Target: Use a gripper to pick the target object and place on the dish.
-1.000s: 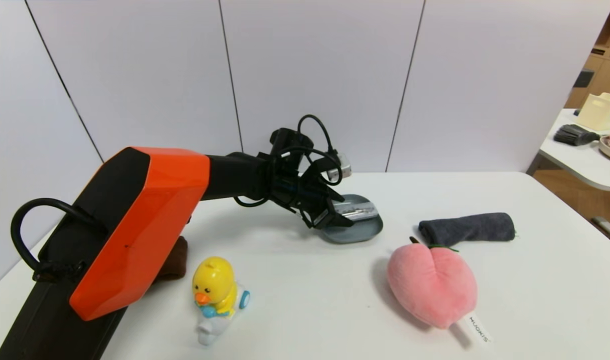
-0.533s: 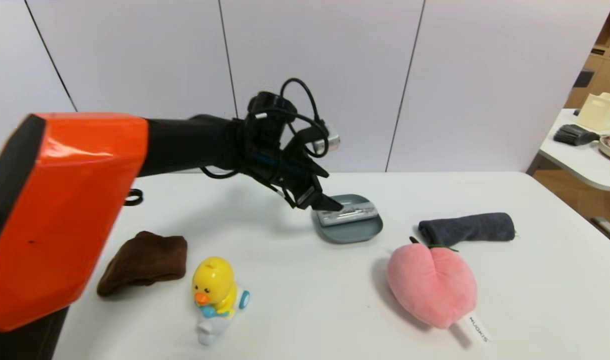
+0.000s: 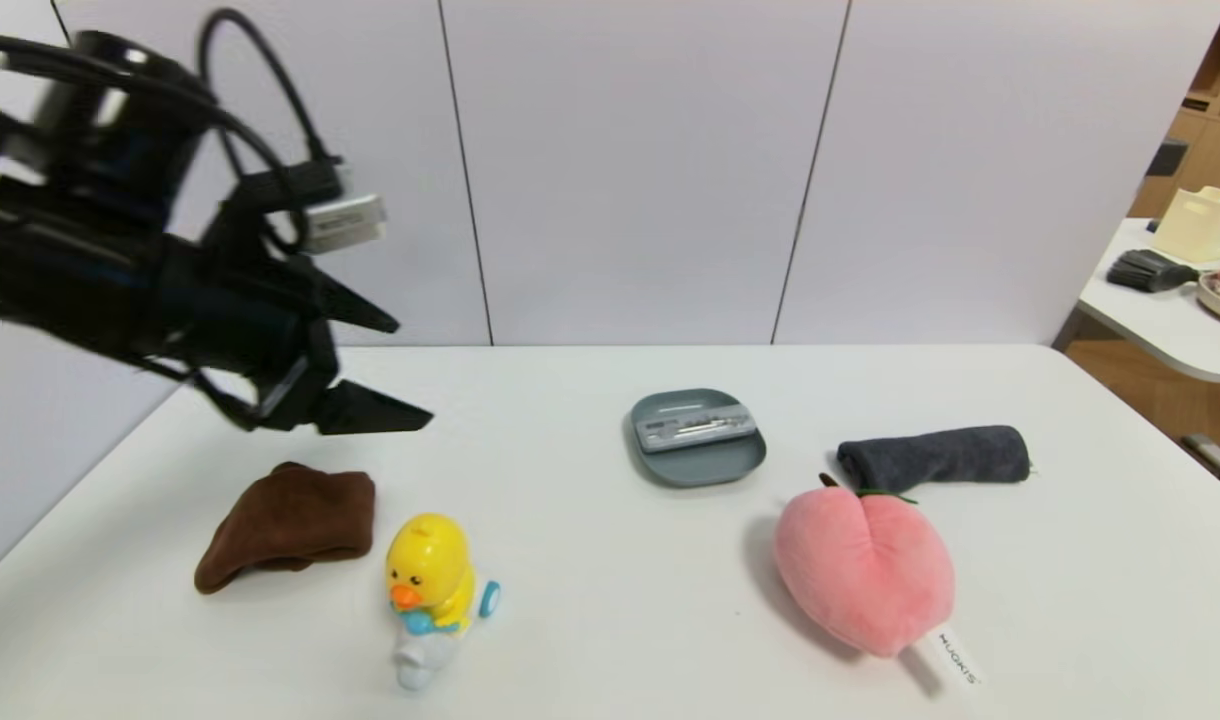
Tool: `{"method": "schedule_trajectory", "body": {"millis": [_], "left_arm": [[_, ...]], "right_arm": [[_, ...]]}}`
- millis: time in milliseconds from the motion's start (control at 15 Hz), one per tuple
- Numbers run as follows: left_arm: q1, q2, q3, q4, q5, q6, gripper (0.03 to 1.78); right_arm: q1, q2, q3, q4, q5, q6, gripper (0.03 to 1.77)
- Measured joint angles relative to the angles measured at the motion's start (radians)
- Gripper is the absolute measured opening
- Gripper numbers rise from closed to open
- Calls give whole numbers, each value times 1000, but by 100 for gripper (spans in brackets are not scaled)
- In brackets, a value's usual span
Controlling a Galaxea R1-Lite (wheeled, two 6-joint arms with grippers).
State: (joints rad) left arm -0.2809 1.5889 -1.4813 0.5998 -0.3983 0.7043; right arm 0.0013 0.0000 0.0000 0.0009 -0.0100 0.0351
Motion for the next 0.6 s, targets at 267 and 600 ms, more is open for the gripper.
{"method": "schedule_trajectory", "body": {"millis": [267,600], "left_arm": [[148,-412,341,-106,9,-125,166],[208,-893,703,-406,40,-368,167]], "right_arm": [[0,0,0,0,0,0,171],[0,0,0,0,0,0,171]]}}
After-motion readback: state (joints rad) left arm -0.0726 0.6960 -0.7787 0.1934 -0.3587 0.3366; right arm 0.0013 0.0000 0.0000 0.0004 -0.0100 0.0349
